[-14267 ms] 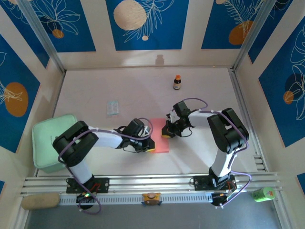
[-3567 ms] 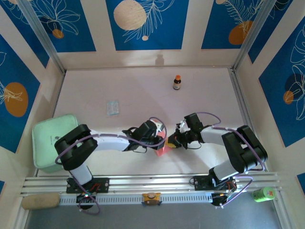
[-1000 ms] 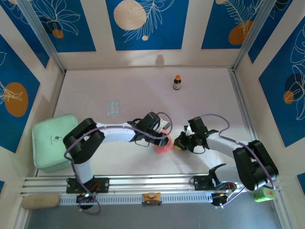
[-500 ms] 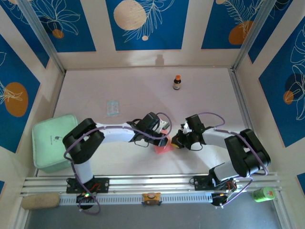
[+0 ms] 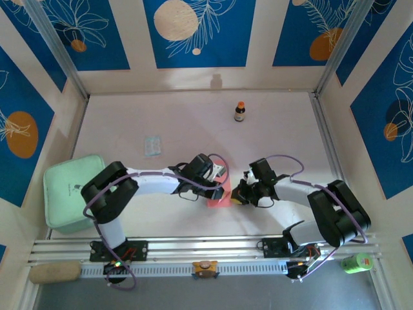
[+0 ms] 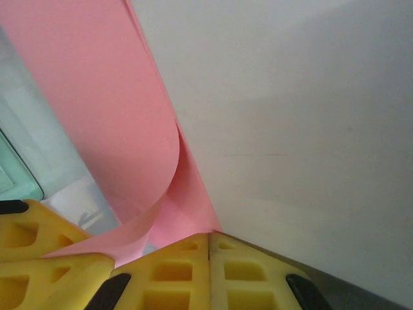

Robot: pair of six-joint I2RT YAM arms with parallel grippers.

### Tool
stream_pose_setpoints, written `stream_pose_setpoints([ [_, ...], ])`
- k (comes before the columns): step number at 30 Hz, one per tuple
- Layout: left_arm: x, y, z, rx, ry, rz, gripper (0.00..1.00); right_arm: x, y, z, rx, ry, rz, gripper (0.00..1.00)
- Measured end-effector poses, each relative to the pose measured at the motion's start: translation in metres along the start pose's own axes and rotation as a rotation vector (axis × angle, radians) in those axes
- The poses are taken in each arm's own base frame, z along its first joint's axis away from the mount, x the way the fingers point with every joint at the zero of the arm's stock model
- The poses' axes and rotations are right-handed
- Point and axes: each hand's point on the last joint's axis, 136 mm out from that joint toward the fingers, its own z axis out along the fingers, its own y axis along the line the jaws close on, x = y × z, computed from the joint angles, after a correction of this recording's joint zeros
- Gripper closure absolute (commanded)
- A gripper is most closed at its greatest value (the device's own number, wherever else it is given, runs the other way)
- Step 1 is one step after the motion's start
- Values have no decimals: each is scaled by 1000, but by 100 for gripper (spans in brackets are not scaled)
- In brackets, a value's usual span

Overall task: Fold a paper plane with a square sheet of paper (pick it up from the middle)
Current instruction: Fold the triangle a second time at the center of the table.

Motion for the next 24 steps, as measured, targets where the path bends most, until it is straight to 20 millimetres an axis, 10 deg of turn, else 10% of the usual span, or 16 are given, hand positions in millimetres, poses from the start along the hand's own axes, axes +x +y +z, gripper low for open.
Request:
stream_pose_setpoints([
  [24,-7,-3,0,16,-29,-11,97,-2,3,7,-30,-6,2,100],
])
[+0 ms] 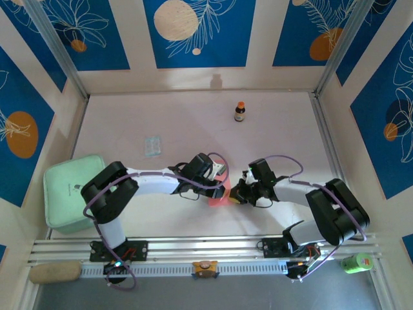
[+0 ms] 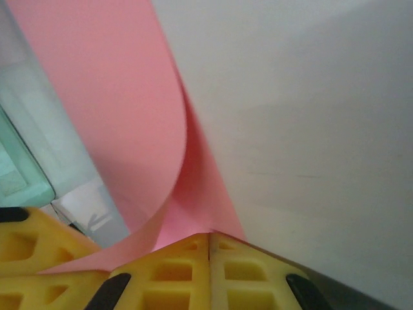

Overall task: Fold a paper plane with a square sheet of paper (pick it up from the middle)
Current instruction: Fold the triangle a second time at the center of the table.

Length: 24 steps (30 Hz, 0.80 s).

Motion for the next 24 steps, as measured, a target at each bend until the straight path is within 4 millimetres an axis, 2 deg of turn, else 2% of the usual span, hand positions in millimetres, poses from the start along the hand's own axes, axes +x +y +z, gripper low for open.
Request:
stream_pose_setpoints([
  [5,0,3,-1,-7,2,-7,97,-1,-1,0,8,-2,-7,100],
  [12,-1,25,-7,-79,12,-21,97,-1,-1,0,11,-2,-17,100],
  [24,-9,36,-11,-160,10,14,97,-1,-1,0,15,3,-17,100],
])
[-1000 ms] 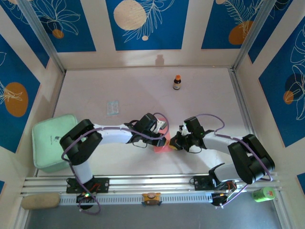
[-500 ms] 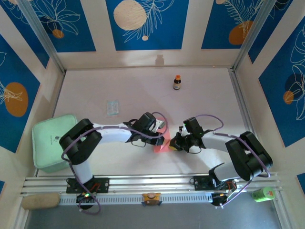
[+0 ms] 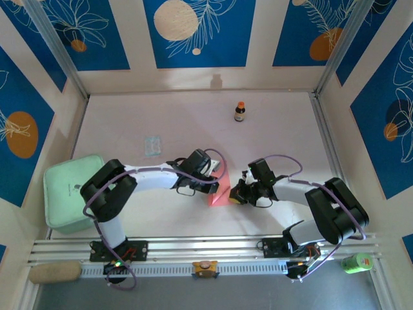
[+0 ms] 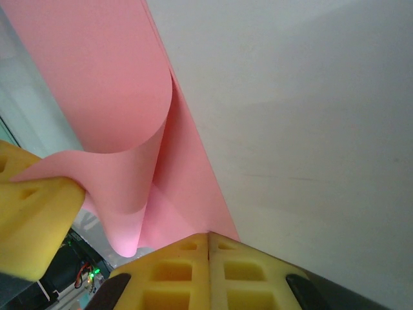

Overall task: Fold a paper plane with a square sheet of paper (pick it up from the middle)
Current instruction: Fold the triangle a second time at the center of the table.

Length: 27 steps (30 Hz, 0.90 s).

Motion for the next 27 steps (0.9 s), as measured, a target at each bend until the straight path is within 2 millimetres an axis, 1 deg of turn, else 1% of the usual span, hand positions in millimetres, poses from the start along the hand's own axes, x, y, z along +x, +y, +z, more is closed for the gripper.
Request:
stream_pose_setpoints([
  [5,0,5,0,-31,6,14,97,0,0,0,3,2,2,100],
  [11,6,13,7,-51,29,6,97,0,0,0,3,2,2,100],
  [18,7,15,10,-52,33,4,97,1,2,0,3,8,0,100],
  [22,8,16,11,-53,34,2,97,4,9,0,-1,17,-19,100],
  [24,7,15,12,-50,29,4,97,4,14,0,-7,18,-32,100],
  [27,7,15,12,-48,26,4,97,2,17,3,-4,23,-36,100],
])
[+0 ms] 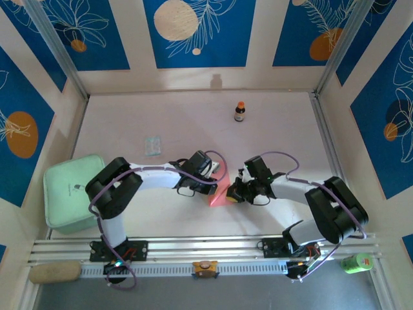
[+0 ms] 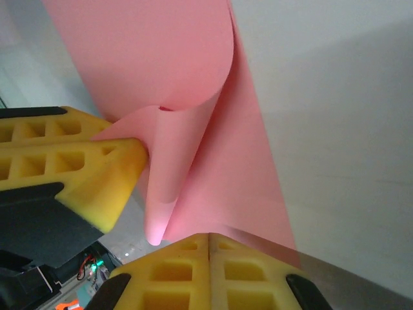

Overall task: Fold a paper plane with a square sheet of paper (pick it up from the middle)
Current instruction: Fold the triangle a second time at the center of the table.

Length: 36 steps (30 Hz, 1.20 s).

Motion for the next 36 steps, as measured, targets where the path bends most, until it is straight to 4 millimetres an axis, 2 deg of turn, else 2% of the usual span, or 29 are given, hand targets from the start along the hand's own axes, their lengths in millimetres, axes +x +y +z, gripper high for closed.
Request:
stream_pose_setpoints([
  [3,0,0,0,3,0,-1,97,0,-7,7,23,21,21,100],
  [8,0,0,-1,0,-3,-1,97,-1,-5,8,27,20,18,100],
  [17,-2,2,-15,-25,-50,9,98,-1,-5,8,28,20,18,100],
  [36,-2,13,-15,-80,-65,5,97,-1,-5,8,28,20,18,100],
])
